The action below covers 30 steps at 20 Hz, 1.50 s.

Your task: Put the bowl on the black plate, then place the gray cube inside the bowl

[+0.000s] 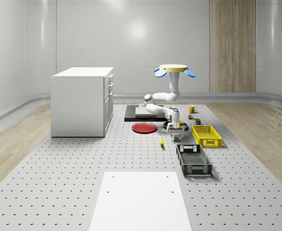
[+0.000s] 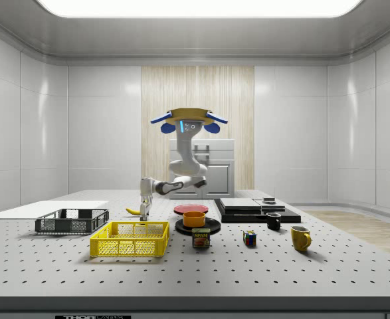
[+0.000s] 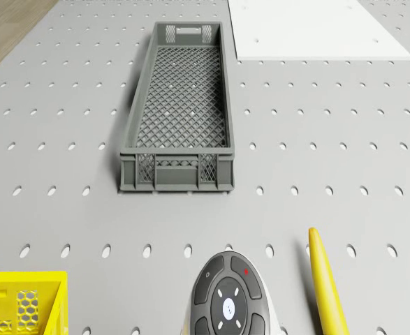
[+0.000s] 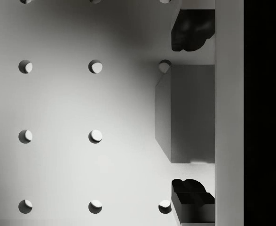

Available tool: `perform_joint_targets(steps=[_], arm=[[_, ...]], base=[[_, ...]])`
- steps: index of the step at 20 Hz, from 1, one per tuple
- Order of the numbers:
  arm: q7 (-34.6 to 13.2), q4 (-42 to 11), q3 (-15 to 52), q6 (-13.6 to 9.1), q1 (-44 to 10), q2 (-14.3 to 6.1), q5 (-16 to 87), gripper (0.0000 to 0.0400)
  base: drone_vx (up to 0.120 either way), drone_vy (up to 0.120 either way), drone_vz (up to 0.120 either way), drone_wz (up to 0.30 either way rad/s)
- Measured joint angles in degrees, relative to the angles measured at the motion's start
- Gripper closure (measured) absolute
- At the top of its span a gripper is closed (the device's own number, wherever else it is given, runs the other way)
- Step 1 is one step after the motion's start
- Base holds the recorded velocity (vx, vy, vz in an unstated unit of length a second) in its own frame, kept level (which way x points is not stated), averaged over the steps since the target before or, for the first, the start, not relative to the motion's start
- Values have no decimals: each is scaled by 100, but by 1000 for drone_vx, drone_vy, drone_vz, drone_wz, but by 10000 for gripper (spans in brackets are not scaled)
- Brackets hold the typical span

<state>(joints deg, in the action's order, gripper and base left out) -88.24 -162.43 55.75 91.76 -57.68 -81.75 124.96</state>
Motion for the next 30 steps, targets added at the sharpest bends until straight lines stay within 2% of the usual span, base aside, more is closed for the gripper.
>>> perform_joint_targets(steps=[3,18,19,21,23,26,30], arm=[[2,0,-1,-4,3,4,2,0],[25,143,-242,109,-46,38,237,0],[26,145,-247,109,-45,40,242,12],[30,148,-253,107,-42,46,250,66],[33,150,-258,104,-39,51,255,99],[37,151,-263,99,-34,58,262,126],[43,147,-263,88,-26,67,264,141]], base=[[80,0,0,0],[0,0,0,0],[0,0,0,0],[0,0,0,0],[0,0,0,0],[0,0,0,0],[0,0,0,0]])
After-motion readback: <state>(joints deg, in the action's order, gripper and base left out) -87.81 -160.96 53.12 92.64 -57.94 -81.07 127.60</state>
